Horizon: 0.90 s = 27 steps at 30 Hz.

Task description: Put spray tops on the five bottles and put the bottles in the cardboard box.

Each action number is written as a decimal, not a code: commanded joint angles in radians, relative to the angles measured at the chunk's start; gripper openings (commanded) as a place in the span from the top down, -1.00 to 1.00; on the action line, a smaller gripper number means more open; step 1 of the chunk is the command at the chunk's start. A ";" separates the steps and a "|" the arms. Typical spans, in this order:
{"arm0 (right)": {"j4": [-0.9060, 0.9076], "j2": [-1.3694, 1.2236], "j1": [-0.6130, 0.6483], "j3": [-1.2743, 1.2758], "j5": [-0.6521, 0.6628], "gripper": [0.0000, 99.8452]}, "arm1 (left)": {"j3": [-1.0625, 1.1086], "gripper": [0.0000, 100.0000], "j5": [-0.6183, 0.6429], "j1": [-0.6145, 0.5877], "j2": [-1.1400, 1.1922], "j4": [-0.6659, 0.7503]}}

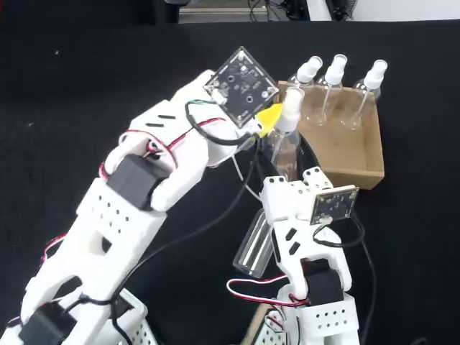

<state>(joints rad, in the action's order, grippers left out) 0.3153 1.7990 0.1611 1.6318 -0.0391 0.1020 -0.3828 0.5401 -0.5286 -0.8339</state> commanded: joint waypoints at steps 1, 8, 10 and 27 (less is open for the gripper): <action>0.000 0.096 0.011 -0.008 0.002 0.98 | -0.062 0.59 0.003 0.001 -0.075 0.146; 0.000 0.096 0.011 -0.007 0.002 0.98 | -0.056 0.59 0.009 0.012 -0.008 0.290; 0.000 0.096 0.011 -0.007 0.002 0.98 | -0.050 0.59 0.009 0.007 0.015 0.269; 0.000 0.096 0.011 -0.007 0.002 0.98 | -0.015 0.59 0.009 0.013 -0.124 0.109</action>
<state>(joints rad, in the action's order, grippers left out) 0.3153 1.7990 0.1626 1.6318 -0.0391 0.1005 -0.3828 0.5462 -0.6160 -0.7664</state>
